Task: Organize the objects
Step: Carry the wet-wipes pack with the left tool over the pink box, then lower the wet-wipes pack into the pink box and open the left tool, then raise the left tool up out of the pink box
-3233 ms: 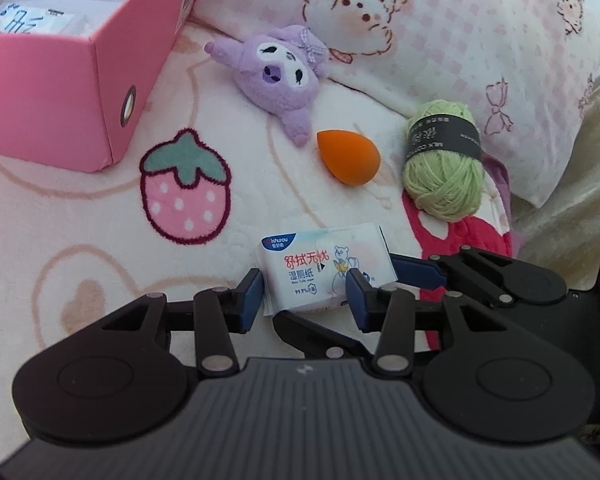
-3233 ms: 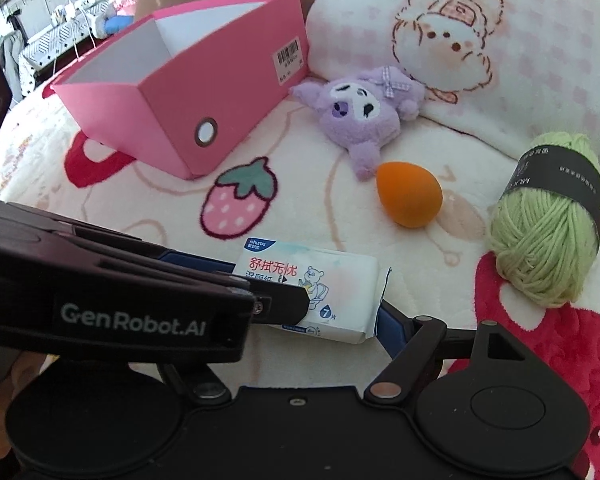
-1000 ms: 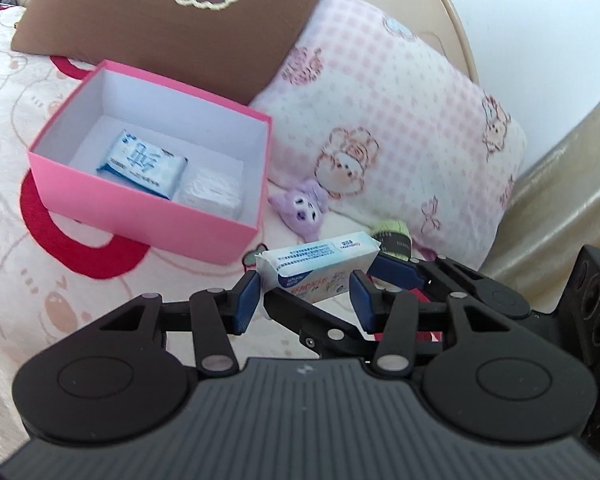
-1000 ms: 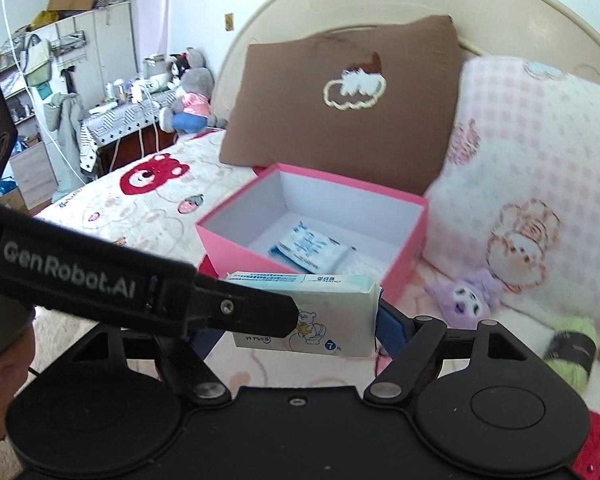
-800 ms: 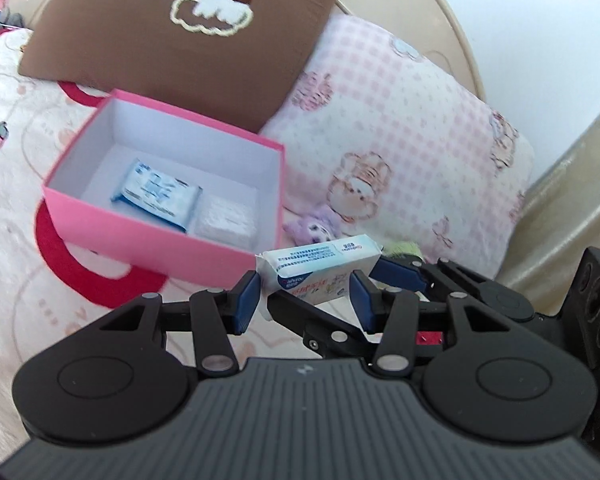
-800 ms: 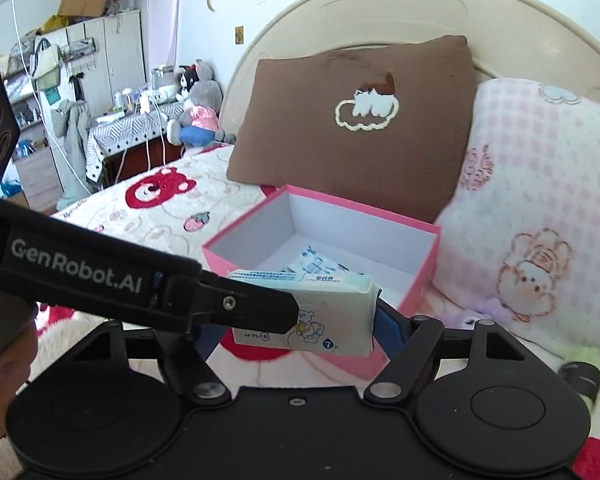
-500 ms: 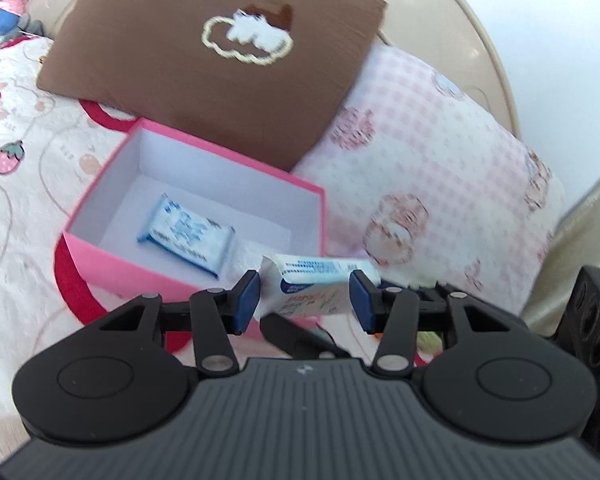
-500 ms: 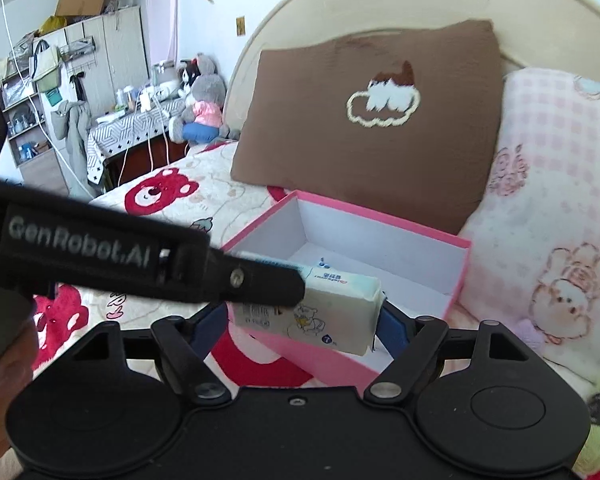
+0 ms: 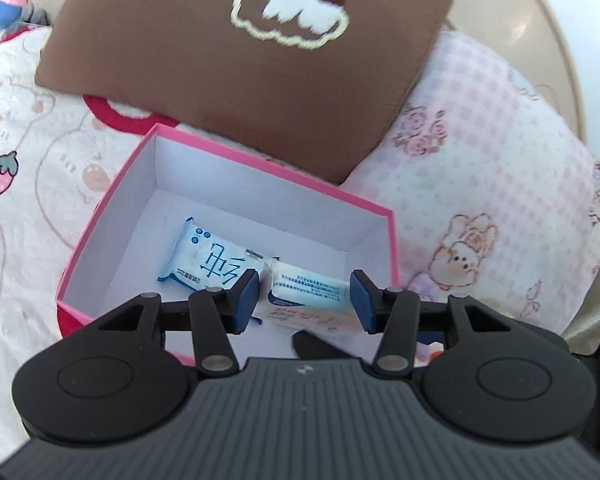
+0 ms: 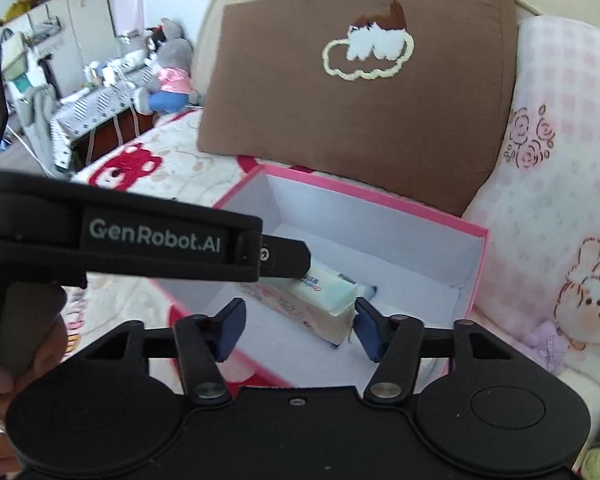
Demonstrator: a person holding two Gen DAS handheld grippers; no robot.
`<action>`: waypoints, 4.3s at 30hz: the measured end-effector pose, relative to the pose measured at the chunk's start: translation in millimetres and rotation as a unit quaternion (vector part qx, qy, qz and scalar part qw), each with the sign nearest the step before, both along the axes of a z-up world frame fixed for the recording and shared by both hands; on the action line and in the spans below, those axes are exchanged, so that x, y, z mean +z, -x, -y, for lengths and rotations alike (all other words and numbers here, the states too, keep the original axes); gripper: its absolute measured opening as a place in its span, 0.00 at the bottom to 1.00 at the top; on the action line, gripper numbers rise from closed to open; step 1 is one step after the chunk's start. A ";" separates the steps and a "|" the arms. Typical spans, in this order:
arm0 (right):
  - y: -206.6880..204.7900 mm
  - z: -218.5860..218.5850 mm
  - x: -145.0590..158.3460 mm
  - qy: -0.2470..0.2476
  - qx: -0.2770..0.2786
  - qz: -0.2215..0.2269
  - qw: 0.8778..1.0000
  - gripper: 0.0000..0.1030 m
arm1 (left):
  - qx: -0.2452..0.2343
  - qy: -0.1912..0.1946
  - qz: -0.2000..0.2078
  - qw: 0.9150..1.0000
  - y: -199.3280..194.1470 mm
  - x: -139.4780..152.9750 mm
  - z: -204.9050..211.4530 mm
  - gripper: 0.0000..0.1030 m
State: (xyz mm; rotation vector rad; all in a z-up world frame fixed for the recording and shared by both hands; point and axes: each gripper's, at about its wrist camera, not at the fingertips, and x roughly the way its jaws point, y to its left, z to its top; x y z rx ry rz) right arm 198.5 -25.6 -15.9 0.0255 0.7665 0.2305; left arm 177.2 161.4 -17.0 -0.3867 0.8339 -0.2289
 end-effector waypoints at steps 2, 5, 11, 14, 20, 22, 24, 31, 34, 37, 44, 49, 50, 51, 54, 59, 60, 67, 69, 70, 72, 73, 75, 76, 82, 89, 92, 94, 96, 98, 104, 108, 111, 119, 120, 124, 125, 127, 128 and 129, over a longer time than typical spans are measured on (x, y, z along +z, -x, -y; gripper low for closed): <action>-12.4 1.2 -4.4 -0.010 -0.003 -0.009 1.000 0.51 | 0.009 -0.005 -0.004 1.000 -11.3 -5.3 -3.9 0.46; -29.3 4.9 -13.2 -0.044 -0.010 -0.030 0.999 0.45 | 0.049 0.009 -0.009 0.999 -20.4 -19.2 -12.4 0.46; -50.4 -0.5 -45.6 -0.046 -0.029 -0.072 0.996 0.45 | 0.057 0.003 -0.028 0.998 -25.7 -50.8 -13.1 0.46; -54.8 -2.7 -59.8 -0.060 -0.035 -0.094 0.993 0.45 | 0.054 -0.005 -0.033 0.998 -27.6 -58.5 -14.9 0.46; -66.5 -4.9 -82.1 -0.087 -0.048 -0.142 0.985 0.45 | 0.067 -0.005 -0.054 0.996 -35.3 -74.7 -22.1 0.46; -70.4 -6.7 -86.0 -0.087 -0.055 -0.149 0.983 0.46 | 0.071 0.005 -0.066 0.995 -38.2 -82.1 -25.4 0.45; -74.4 -5.3 -89.2 -0.087 -0.061 -0.156 0.982 0.47 | 0.074 0.009 -0.074 0.995 -40.5 -87.3 -26.7 0.44; -85.8 -3.3 -102.0 -0.098 -0.071 -0.186 0.975 0.46 | 0.069 -0.007 -0.081 0.994 -45.4 -93.3 -21.3 0.44; -90.4 -2.0 -109.6 -0.105 -0.082 -0.201 0.971 0.46 | 0.070 -0.009 -0.084 0.994 -49.2 -96.1 -21.8 0.44; -93.1 -1.1 -115.4 -0.099 -0.091 -0.206 0.969 0.45 | 0.069 -0.005 -0.087 0.994 -51.9 -99.9 -22.6 0.44; -95.6 -6.3 -121.2 -0.093 -0.107 -0.211 0.967 0.38 | 0.067 0.002 -0.082 0.994 -54.2 -104.7 -23.7 0.44; -98.8 -7.9 -122.3 -0.098 -0.109 -0.218 0.965 0.39 | 0.075 -0.021 -0.058 0.995 -50.8 -96.5 -21.9 0.44; -99.3 -8.1 -122.2 -0.100 -0.109 -0.220 0.964 0.39 | 0.078 -0.028 -0.054 0.995 -50.3 -95.4 -21.4 0.45; -99.1 -8.8 -122.0 -0.101 -0.106 -0.220 0.964 0.39 | 0.079 -0.035 -0.052 0.995 -50.3 -95.0 -20.5 0.46; -91.0 -8.0 -116.0 -0.096 -0.091 -0.200 0.971 0.39 | 0.080 -0.037 -0.052 0.995 -47.8 -95.2 -20.7 0.46; -66.6 3.1 -91.5 -0.092 -0.068 -0.175 0.978 0.40 | 0.094 -0.056 -0.033 0.993 -37.3 -81.4 -18.2 0.49; -63.4 6.1 -86.1 -0.089 -0.064 -0.171 0.979 0.41 | 0.092 -0.058 -0.029 0.994 -34.5 -77.6 -16.9 0.50; -37.2 6.6 -46.1 -0.038 -0.028 -0.119 0.992 0.43 | 0.078 -0.057 -0.051 0.994 -17.3 -54.0 -7.2 0.54; -32.3 10.5 -39.9 -0.034 -0.025 -0.107 0.993 0.43 | 0.069 -0.060 -0.048 0.995 -10.3 -43.7 -3.9 0.57; -27.1 13.6 -35.6 -0.033 -0.022 -0.102 0.994 0.43 | 0.068 -0.062 -0.046 0.995 -6.5 -38.2 -3.0 0.57; -16.8 15.8 -27.2 -0.027 -0.015 -0.094 0.995 0.43 | 0.066 -0.059 -0.044 0.995 0.3 -28.4 -2.9 0.59; -12.0 17.1 -23.0 -0.024 -0.012 -0.091 0.995 0.43 | 0.063 -0.058 -0.046 0.995 3.4 -23.5 -3.0 0.60; -4.4 19.1 -14.4 -0.017 -0.004 -0.086 0.996 0.44 | 0.047 -0.061 -0.052 0.996 8.3 -14.9 -0.5 0.60; -0.5 20.4 -9.9 -0.013 -0.003 -0.083 0.996 0.44 | 0.037 -0.065 -0.056 0.996 11.6 -10.6 2.8 0.60; 24.1 21.7 18.8 0.003 0.017 -0.080 0.997 0.44 | 0.024 -0.053 -0.077 0.995 31.2 8.6 1.3 0.61; 59.2 25.8 46.1 0.018 0.044 -0.050 0.998 0.46 | 0.010 -0.072 -0.056 0.996 64.4 33.5 9.0 0.66; 72.4 28.9 53.7 0.019 0.043 -0.042 0.998 0.46 | -0.007 -0.070 -0.060 0.996 76.9 36.9 12.1 0.67; 79.5 30.7 57.3 0.020 0.045 -0.041 0.998 0.46 | -0.009 -0.073 -0.067 0.995 83.0 38.4 13.2 0.67; 86.7 33.1 59.9 0.023 0.046 -0.039 0.998 0.46 | -0.012 -0.077 -0.066 0.995 90.1 42.6 15.3 0.67; 95.9 35.4 61.9 0.027 0.050 -0.035 0.998 0.47 | -0.016 -0.080 -0.059 0.995 100.6 49.2 19.2 0.67; 125.2 44.2 70.4 0.041 0.067 -0.015 0.997 0.47 | -0.040 -0.084 -0.029 0.995 129.4 66.4 38.3 0.67; 142.4 55.5 74.0 0.038 0.065 -0.006 0.997 0.52 | -0.054 -0.089 -0.025 0.994 142.0 70.5 51.0 0.67; 155.6 62.1 73.7 0.038 0.064 -0.003 0.997 0.53 | -0.072 -0.102 -0.013 0.992 150.6 72.2 62.2 0.67; 184.1 81.5 67.8 0.038 0.045 0.007 0.998 0.61 | -0.110 -0.124 -0.010 0.986 166.1 67.2 90.6 0.67; 186.2 84.7 66.2 0.035 0.041 0.007 0.999 0.62 | -0.110 -0.123 -0.013 0.986 166.7 65.3 92.9 0.67; 194.0 98.3 56.7 0.031 0.019 0.003 0.999 0.63 | -0.119 -0.118 -0.018 0.986 168.2 58.6 101.7 0.69; 195.7 101.6 53.7 0.033 0.014 0.000 0.999 0.63 | -0.123 -0.117 -0.018 0.985 168.5 56.8 104.6 0.70; 199.7 106.9 48.8 0.033 0.006 -0.006 0.999 0.64 | -0.128 -0.115 -0.019 0.985 169.7 53.7 109.3 0.72; 201.5 109.9 46.7 0.033 0.003 -0.009 0.999 0.64 | -0.130 -0.115 -0.020 0.985 170.4 52.0 111.0 0.73; 203.2 112.6 45.0 0.032 -0.001 -0.011 0.999 0.65 | -0.133 -0.115 -0.022 0.984 170.9 50.2 112.8 0.73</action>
